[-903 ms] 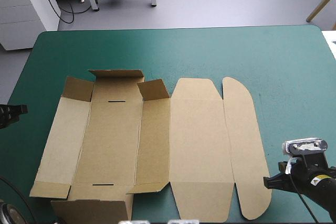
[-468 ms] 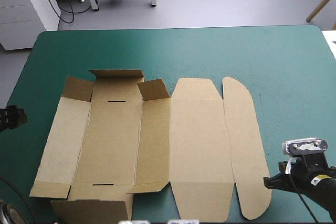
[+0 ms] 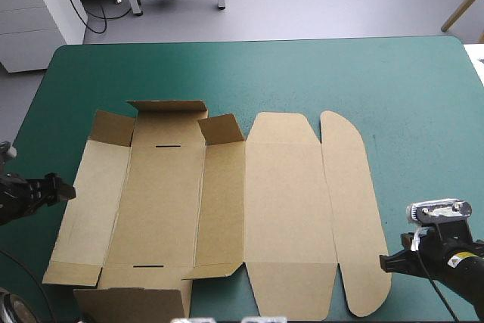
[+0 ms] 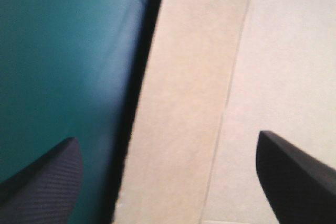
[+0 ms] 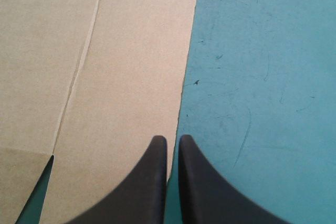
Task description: Fold the box
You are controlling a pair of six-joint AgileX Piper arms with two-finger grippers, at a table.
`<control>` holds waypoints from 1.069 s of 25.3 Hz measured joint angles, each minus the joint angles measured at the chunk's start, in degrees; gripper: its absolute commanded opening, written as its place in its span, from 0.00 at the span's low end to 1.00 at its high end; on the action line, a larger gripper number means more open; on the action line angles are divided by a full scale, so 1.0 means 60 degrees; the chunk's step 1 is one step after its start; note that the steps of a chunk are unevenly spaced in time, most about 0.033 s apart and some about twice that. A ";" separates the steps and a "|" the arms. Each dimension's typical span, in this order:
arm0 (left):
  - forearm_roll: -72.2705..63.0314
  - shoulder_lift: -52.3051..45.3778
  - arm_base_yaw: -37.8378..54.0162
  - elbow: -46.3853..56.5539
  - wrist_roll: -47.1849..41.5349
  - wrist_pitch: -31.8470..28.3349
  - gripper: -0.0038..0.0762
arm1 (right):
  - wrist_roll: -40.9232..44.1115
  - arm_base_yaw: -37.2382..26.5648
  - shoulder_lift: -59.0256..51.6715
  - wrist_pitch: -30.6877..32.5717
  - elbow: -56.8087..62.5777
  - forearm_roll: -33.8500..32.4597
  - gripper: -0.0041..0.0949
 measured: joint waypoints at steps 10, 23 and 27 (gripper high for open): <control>-0.1102 0.0000 0.0000 0.1826 0.1069 -0.0160 0.81 | 0.0000 0.0000 0.0000 0.0000 0.0000 0.0000 0.10; -0.1104 -0.0016 -0.0549 0.2894 0.2030 -0.0275 0.04 | 0.0000 0.0000 0.0000 0.0000 0.0000 0.0000 0.10; -0.1092 -0.0016 -0.1021 0.2894 0.2091 -0.0275 0.04 | 0.0000 0.0000 0.0000 -0.0007 0.0000 0.0000 0.07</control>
